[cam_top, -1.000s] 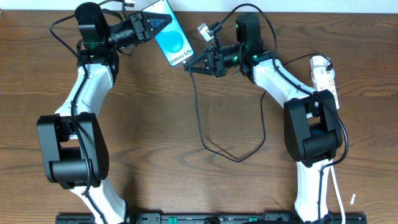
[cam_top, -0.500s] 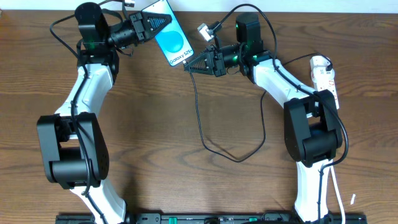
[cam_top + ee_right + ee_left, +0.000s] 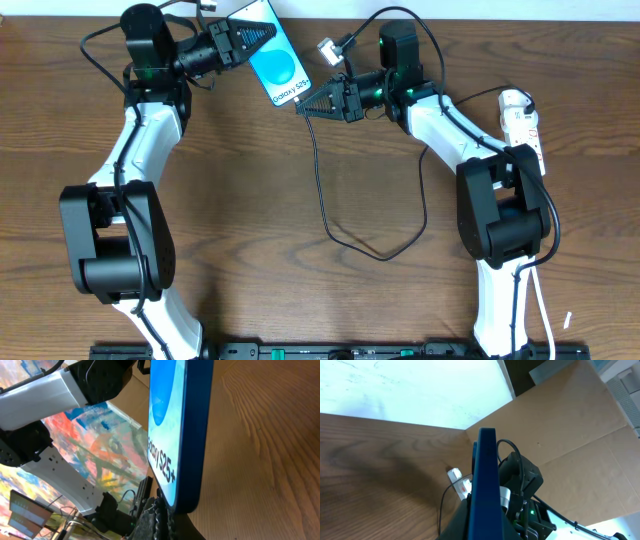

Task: Plug charger to phone and switch on socket

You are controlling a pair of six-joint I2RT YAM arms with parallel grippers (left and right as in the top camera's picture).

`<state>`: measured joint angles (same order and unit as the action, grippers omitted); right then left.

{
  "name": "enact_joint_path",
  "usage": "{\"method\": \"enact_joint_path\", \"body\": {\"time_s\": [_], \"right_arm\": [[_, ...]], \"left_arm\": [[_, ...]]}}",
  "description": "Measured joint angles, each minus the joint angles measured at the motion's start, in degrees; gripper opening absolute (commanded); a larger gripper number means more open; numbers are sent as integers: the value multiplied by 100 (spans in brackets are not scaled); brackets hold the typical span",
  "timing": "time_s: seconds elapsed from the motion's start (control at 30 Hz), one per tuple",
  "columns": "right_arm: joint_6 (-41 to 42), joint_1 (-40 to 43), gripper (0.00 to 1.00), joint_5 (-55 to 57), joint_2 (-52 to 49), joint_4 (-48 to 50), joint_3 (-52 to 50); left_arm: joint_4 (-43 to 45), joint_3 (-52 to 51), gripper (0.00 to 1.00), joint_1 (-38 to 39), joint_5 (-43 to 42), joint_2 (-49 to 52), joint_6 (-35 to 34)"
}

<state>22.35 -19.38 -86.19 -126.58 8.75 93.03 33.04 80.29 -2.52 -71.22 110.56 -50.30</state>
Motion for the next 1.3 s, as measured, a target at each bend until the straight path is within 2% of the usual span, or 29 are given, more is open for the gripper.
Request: {"method": "enact_joint_path", "body": {"time_s": [1.3], "right_arm": [[138,-109,1,-11,0,52,0]], "left_arm": [[2,0,7,13,2,0,-2]]}}
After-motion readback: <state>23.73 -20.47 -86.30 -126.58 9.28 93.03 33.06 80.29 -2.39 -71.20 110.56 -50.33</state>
